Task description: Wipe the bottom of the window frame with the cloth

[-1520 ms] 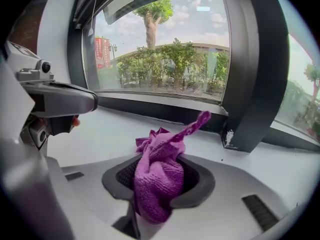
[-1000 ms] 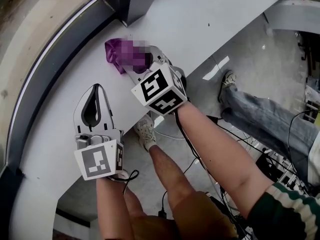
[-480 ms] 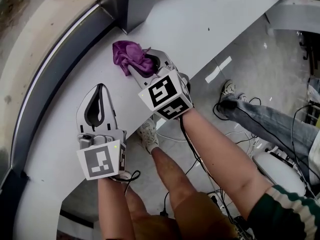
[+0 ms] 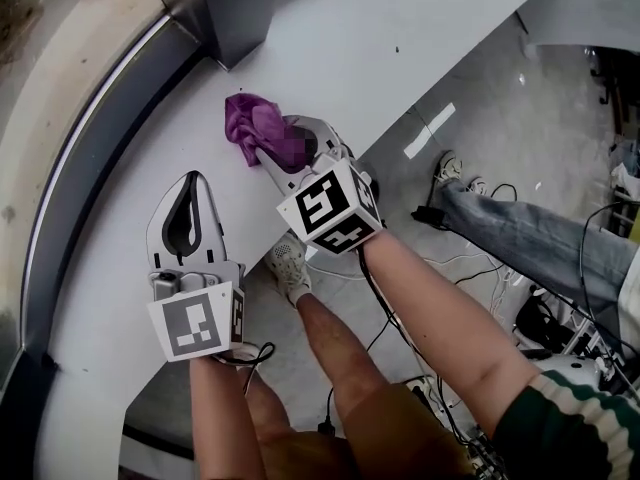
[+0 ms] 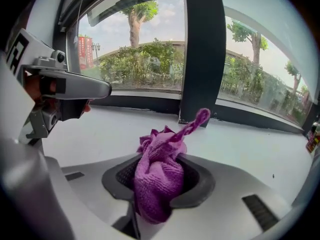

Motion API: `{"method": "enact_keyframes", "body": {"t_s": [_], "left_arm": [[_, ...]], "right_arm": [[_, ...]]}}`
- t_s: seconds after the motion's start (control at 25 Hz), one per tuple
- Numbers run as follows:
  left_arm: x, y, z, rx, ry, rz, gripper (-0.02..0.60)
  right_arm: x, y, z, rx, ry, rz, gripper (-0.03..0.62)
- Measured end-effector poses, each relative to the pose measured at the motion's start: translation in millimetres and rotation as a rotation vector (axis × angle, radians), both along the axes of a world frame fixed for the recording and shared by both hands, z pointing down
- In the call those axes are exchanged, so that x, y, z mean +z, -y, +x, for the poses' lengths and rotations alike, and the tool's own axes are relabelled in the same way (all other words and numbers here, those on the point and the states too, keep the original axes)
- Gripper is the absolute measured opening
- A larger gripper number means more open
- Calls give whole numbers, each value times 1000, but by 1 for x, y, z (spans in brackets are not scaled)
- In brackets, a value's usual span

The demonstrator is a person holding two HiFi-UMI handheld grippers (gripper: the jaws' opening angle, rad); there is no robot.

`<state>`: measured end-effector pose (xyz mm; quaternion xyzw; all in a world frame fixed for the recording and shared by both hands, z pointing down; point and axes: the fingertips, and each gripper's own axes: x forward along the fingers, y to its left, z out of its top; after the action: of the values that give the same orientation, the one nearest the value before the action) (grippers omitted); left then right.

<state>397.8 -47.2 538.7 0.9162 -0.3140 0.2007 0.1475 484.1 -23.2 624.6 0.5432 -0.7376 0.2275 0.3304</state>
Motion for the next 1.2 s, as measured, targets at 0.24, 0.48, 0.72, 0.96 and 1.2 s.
{"method": "enact_keyframes", "body": {"t_s": [0.24, 0.48, 0.72, 0.96, 1.2], "left_arm": [[4, -3, 0, 15, 13, -19, 3], [4, -9, 1, 35, 16, -9, 3], [-4, -9, -14, 17, 8, -4, 3], [-18, -10, -42, -20, -9, 16, 3], [-28, -12, -83, -66, -11, 25, 3]], "right_arm": [[2, -18, 0, 10, 7, -16, 152], [3, -18, 2, 50, 11, 0, 152], [2, -23, -8, 81, 16, 2, 152], [-2, -29, -34, 69, 3, 6, 152], [-5, -33, -73, 33, 7, 2, 152]]}}
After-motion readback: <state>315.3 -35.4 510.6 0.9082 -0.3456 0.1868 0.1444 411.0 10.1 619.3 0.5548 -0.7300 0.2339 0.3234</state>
